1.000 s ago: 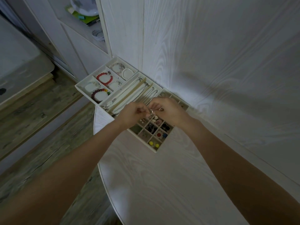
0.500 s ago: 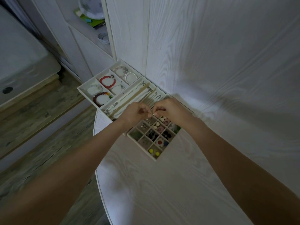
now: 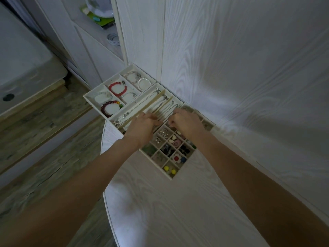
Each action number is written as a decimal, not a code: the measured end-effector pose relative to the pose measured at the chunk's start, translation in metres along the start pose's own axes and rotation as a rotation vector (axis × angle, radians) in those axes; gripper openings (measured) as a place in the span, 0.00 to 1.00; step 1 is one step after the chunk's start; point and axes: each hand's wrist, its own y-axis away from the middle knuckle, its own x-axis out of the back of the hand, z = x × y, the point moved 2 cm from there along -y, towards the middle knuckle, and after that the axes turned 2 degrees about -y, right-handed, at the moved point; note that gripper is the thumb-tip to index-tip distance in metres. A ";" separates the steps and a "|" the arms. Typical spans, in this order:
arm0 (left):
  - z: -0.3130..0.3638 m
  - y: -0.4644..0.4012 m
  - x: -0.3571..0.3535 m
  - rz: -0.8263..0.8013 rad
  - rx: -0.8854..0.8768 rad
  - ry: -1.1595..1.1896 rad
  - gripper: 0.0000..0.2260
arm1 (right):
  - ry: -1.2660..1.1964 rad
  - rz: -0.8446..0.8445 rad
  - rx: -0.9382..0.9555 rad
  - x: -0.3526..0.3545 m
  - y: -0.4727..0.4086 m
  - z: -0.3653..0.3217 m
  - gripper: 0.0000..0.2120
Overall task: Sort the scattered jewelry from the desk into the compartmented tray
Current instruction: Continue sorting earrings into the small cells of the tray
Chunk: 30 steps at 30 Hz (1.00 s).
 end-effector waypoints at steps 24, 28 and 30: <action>0.002 0.003 0.007 -0.035 -0.007 -0.034 0.28 | 0.027 0.059 -0.159 -0.003 0.005 -0.003 0.05; 0.002 0.004 0.008 -0.043 -0.005 -0.027 0.28 | -0.049 0.051 -0.209 -0.004 0.002 -0.003 0.06; 0.003 0.004 0.010 -0.050 -0.004 -0.026 0.28 | -0.052 0.035 -0.228 -0.004 0.001 -0.005 0.06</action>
